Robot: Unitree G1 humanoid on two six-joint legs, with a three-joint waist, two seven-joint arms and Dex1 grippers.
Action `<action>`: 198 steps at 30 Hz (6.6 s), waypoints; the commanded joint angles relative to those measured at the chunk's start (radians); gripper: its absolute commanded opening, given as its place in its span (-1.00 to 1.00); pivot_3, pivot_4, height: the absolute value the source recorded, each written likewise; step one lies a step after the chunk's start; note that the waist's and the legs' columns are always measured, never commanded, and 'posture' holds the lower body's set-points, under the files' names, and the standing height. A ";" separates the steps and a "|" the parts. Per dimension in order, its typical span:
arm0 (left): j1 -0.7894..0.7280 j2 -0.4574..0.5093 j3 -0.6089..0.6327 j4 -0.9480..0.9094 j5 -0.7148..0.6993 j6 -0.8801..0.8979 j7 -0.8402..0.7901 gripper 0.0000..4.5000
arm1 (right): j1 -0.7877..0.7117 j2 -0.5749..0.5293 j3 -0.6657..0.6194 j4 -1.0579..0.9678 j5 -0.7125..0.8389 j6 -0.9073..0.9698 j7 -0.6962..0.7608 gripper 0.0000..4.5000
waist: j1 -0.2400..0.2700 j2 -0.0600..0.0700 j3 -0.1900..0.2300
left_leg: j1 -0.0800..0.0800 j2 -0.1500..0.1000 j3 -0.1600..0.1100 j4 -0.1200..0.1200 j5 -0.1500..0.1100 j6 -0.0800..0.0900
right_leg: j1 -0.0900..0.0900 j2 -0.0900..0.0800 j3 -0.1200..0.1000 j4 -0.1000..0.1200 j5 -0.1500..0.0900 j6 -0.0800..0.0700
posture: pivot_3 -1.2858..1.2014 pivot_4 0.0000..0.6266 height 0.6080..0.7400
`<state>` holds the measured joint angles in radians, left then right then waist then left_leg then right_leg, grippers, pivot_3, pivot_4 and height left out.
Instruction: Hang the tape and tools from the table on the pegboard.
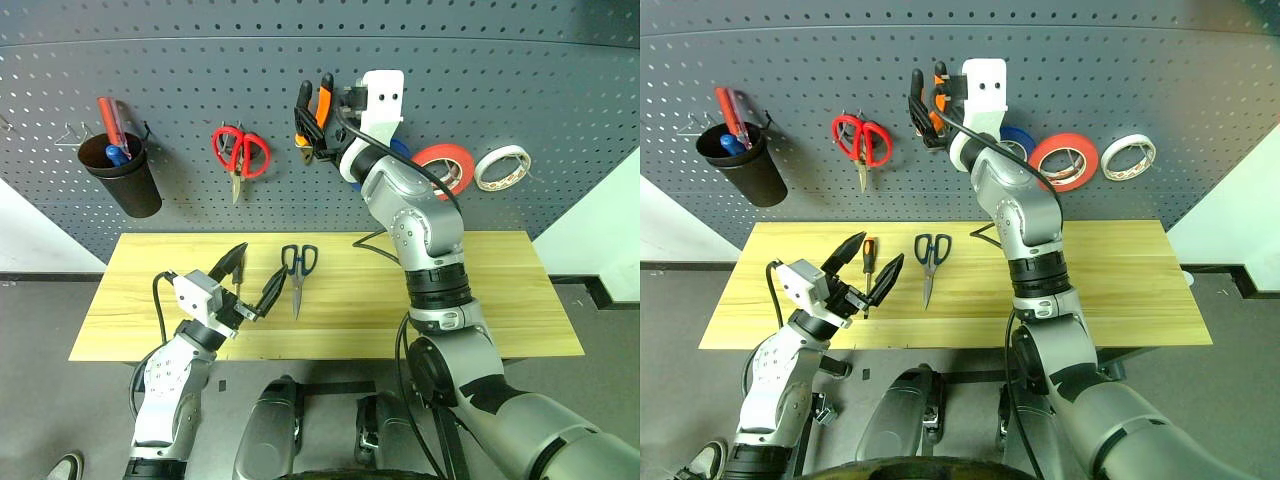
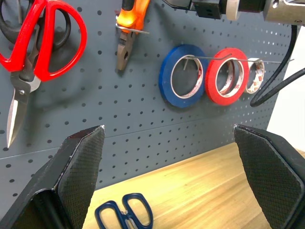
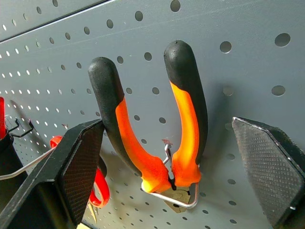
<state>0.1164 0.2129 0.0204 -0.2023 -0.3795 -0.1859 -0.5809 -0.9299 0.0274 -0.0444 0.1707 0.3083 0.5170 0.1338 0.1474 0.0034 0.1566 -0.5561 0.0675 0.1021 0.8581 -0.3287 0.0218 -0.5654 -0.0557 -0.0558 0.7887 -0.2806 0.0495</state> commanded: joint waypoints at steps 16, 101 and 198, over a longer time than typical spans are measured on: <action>-0.044 -0.005 0.007 0.007 0.001 -0.038 -0.011 1.00 | 0.134 -0.095 -0.020 -0.321 0.049 0.153 0.015 0.98 | 0.001 0.000 0.000 | 0.001 0.000 0.000 0.000 0.000 0.000 | 0.001 0.000 0.000 0.000 0.001 -0.001 | 0.27 -0.51 -0.26; -0.510 -0.222 -0.120 0.395 0.347 0.904 0.553 1.00 | 0.638 -0.506 0.017 -0.848 0.385 0.352 0.280 0.98 | 0.030 -0.011 -0.035 | 0.024 -0.002 -0.007 -0.002 -0.001 0.002 | 0.028 -0.005 -0.002 -0.004 0.001 -0.001 | 0.25 -0.69 -0.26; -0.335 -0.158 -0.279 0.187 0.514 0.465 0.512 -0.77 | 0.658 -0.454 -0.112 -0.841 0.519 0.274 0.247 1.00 | 0.028 -0.010 -0.035 | 0.023 -0.002 -0.009 -0.003 -0.003 0.004 | 0.030 -0.007 -0.005 -0.010 0.001 -0.001 | 0.24 -0.72 -0.26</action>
<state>-0.2156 0.0485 -0.2365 0.0458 0.1143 0.3639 -0.0613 -0.2516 -0.4340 -0.1187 -0.6586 0.7926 0.8265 0.3719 0.1750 -0.0070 0.1217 -0.5330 0.0651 0.0927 0.8547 -0.3315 0.0258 -0.5353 -0.0622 -0.0605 0.7782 -0.2799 0.0489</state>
